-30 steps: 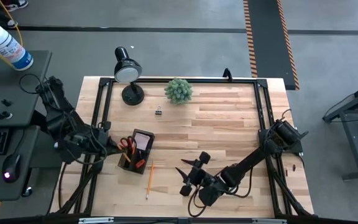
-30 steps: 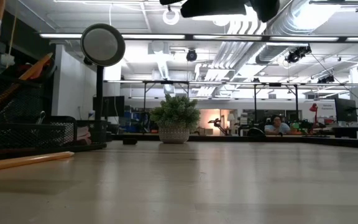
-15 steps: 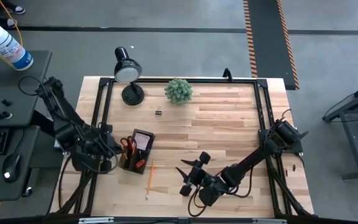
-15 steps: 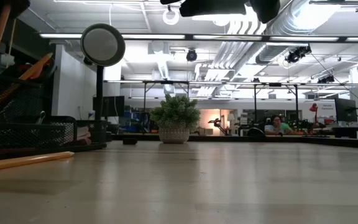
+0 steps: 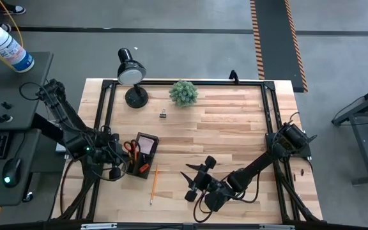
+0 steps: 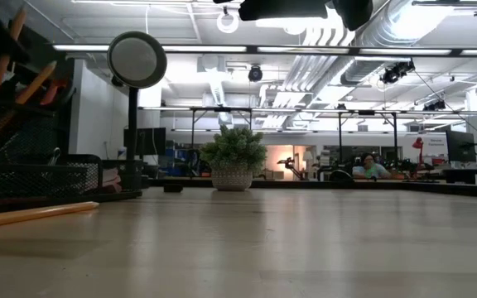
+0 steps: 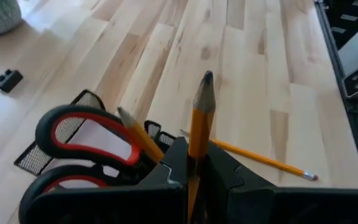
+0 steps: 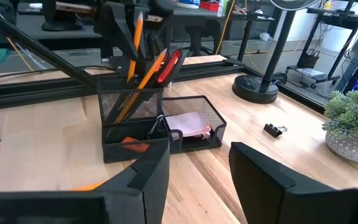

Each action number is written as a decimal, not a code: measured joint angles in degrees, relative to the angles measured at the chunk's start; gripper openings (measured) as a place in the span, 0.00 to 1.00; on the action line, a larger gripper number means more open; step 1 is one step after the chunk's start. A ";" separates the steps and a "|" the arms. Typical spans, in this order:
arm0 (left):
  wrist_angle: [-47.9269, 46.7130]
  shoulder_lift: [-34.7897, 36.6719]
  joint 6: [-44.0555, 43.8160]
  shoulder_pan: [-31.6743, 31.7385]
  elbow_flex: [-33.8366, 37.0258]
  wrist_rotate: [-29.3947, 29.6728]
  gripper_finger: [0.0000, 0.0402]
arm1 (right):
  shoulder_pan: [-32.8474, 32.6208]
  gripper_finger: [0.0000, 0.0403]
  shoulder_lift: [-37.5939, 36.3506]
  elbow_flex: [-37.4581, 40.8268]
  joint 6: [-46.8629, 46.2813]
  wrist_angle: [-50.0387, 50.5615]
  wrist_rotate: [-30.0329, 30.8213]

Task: Pick and place office supplies into organizer
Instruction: Put the right orange pencil into the desk organizer, then put the orange pencil into the desk organizer

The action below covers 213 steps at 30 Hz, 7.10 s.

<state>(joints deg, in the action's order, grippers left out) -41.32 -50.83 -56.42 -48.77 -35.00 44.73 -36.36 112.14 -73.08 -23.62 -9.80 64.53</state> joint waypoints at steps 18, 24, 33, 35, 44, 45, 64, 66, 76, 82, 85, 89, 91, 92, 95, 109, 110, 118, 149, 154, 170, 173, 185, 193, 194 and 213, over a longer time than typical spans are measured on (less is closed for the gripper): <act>1.02 -0.02 -0.84 0.00 0.47 -1.61 0.31 | 0.00 0.37 0.00 0.01 -0.39 0.07 -0.06; 0.46 1.46 2.44 0.00 -0.38 2.81 0.36 | 0.00 0.38 0.00 0.02 -0.39 0.08 -0.10; 2.84 4.23 14.83 0.00 -9.53 6.94 0.36 | 0.00 0.36 0.01 0.01 -0.39 0.13 -1.33; 5.91 3.56 15.68 0.00 -9.73 5.95 0.36 | 0.07 0.36 0.00 0.01 -0.39 0.42 -1.94; 10.59 -6.44 8.87 0.00 -9.73 3.15 0.27 | 0.07 0.37 0.00 0.02 -0.41 1.06 -2.20; 10.97 -7.58 8.39 0.00 -9.71 2.56 0.25 | 0.07 0.36 0.00 0.02 -0.41 1.09 -2.52; 33.00 -29.00 10.86 -7.52 -9.71 -6.35 0.21 | 0.11 0.36 0.00 0.01 -0.59 1.97 -5.16; 34.05 -30.96 6.02 -7.48 -9.71 -6.35 0.22 | 0.11 0.36 0.01 0.02 -0.59 1.95 -5.14; 45.28 -42.58 -15.51 -7.88 -9.71 0.57 0.18 | 0.11 0.37 0.02 0.01 -1.34 2.78 -3.13; 53.12 -48.63 -18.13 -7.87 -10.02 3.41 0.15 | 0.11 0.39 0.02 0.02 -1.92 4.35 -1.00; 51.63 -50.09 -21.49 -7.87 -11.33 3.53 0.12 | 0.11 0.41 0.02 0.02 -2.20 4.63 -1.67; 44.68 -51.98 -25.77 -8.23 -15.05 2.44 0.08 | 0.11 0.42 0.02 0.02 -3.57 5.82 -2.34; 39.19 -52.79 -28.01 -8.28 -18.21 2.22 0.06 | 0.11 0.42 0.02 0.02 -3.59 6.11 -2.49; 35.76 -53.28 -29.14 -8.28 -19.89 2.06 0.04 | 0.11 0.42 0.02 0.02 -3.60 6.12 -2.64; 25.22 -55.19 -32.59 -8.28 -24.92 0.38 0.01 | 0.11 0.41 0.02 0.02 -3.61 6.00 -3.74; 9.17 -68.02 -46.00 -8.28 -39.25 -2.87 0.00 | -0.44 0.43 0.02 0.02 -4.68 7.19 -5.63; 8.48 -68.88 -47.12 -8.28 -39.97 -2.95 0.00 | -0.44 0.43 0.02 0.02 -4.68 7.31 -6.26; -1.05 -73.83 -54.86 -8.28 -46.73 -4.81 0.00 | -0.44 0.41 0.02 0.02 -4.45 7.52 -7.82; -17.80 -79.78 -63.19 -8.24 -57.93 -1.04 0.00 | -0.44 0.42 0.02 0.02 -3.34 9.26 -7.62; -18.06 -79.73 -63.66 -8.18 -57.93 -2.67 0.00 | -0.44 0.41 0.02 0.02 -3.37 9.24 -7.67; -16.23 -79.41 -58.61 -5.61 -57.93 -9.16 0.10 | -0.44 0.42 0.02 0.02 -3.39 9.20 -7.72; -15.90 -79.41 -58.87 -5.60 -57.93 -8.88 0.14 | -0.44 0.41 0.02 0.02 -3.38 9.20 -7.75; -15.49 -79.54 -59.95 -3.58 -57.99 -6.99 0.30 | -0.44 0.39 0.02 0.02 -3.38 9.19 -7.76; -15.95 -79.62 -55.90 -1.36 -57.93 -7.22 0.24 | -0.42 0.40 0.02 0.02 -3.39 9.18 -7.78; -16.17 -79.62 -55.79 -1.24 -57.93 -7.29 0.23 | -0.42 0.40 0.02 0.02 -3.39 9.18 -7.82; -18.87 -79.67 -55.84 -1.01 -57.95 -10.08 0.11 | -0.42 0.39 0.02 0.02 -3.41 9.16 -8.94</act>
<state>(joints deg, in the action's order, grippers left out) -60.19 -130.50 -112.26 -49.79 -92.95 34.65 -36.77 112.16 -73.06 -27.03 -0.64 55.59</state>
